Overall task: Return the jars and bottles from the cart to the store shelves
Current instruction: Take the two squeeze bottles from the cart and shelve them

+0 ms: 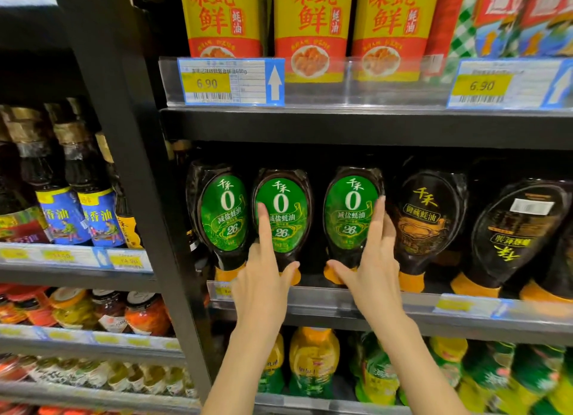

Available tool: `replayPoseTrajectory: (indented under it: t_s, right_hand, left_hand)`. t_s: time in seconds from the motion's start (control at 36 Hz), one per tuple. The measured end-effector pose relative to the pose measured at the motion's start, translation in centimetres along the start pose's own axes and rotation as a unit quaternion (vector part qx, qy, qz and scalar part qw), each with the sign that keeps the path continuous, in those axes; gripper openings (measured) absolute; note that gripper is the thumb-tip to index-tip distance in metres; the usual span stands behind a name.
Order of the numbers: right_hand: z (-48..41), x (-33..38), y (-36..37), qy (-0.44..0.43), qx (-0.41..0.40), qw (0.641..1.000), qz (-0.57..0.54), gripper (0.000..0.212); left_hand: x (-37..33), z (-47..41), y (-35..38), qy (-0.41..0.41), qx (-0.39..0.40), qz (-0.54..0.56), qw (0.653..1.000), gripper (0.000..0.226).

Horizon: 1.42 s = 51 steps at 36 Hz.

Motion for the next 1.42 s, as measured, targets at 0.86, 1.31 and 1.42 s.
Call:
replayPoseTrajectory:
  t_s: [0.86,1.31,1.42]
  right_hand:
    - [-1.8,-1.0,-0.1,-0.037,0.104,0.993,-0.03,0.128]
    - [-0.5,-0.6,-0.8,-0.015,0.09,0.996,-0.002,0.12]
    - [0.4,0.1,-1.6,0.007,0.104,0.994,0.016,0.108]
  left_hand:
    - [0.2,-2.7,2.0,-0.016,0.042,0.061,0.997,0.124]
    - [0.3,-1.3,0.6,0.006,0.064,0.079,0.995,0.107]
    - [0.2,-0.2,-0.5,0.037,0.099,0.07,0.992,0.091]
Point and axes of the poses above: each hand's wrist, its own z-axis away from the middle knuckle, its own y-axis out of the palm, x = y × z, the point moved 8 cm from there along -z, towards the middle knuckle, and after that the axes turned 14 degrees about x, right-handed, at the moved point
